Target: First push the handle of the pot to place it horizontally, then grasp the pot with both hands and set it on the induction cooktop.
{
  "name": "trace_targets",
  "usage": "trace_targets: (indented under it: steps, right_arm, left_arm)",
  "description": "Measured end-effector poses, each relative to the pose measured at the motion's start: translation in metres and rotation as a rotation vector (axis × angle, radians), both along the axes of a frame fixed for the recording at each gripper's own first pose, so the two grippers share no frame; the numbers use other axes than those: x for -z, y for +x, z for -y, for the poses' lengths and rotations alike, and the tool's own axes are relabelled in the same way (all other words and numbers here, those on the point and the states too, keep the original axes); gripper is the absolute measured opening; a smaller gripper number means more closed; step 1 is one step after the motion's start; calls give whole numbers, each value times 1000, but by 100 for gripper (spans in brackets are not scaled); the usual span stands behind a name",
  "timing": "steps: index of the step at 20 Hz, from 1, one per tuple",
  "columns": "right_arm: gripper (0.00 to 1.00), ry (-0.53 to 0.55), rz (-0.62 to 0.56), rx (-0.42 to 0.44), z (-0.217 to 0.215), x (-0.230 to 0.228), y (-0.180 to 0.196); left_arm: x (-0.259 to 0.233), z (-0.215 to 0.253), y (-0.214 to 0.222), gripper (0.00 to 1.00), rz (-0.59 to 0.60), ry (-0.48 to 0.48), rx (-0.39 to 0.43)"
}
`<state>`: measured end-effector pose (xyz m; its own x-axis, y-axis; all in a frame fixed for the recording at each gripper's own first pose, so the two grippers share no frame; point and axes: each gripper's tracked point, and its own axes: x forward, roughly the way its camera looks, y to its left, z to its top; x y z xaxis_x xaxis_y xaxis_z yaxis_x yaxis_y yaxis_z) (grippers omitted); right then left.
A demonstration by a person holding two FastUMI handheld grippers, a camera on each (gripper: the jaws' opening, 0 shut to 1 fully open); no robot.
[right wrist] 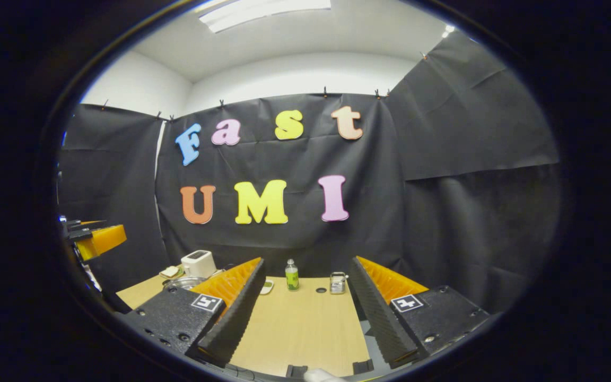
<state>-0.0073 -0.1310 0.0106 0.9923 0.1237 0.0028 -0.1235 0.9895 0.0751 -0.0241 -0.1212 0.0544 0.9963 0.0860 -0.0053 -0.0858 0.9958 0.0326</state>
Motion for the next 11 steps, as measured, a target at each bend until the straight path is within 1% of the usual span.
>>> trace_targets:
  steps: [7, 11]
  right_arm:
    - [99, -4, -16, 8, 5, 7, 3]
    - [99, -9, -15, 9, 7, 7, 3]
  left_arm:
    - [3, 2, 2, 96, 3, 10, -2]
    - [4, 10, 4, 96, 1, 10, 11]
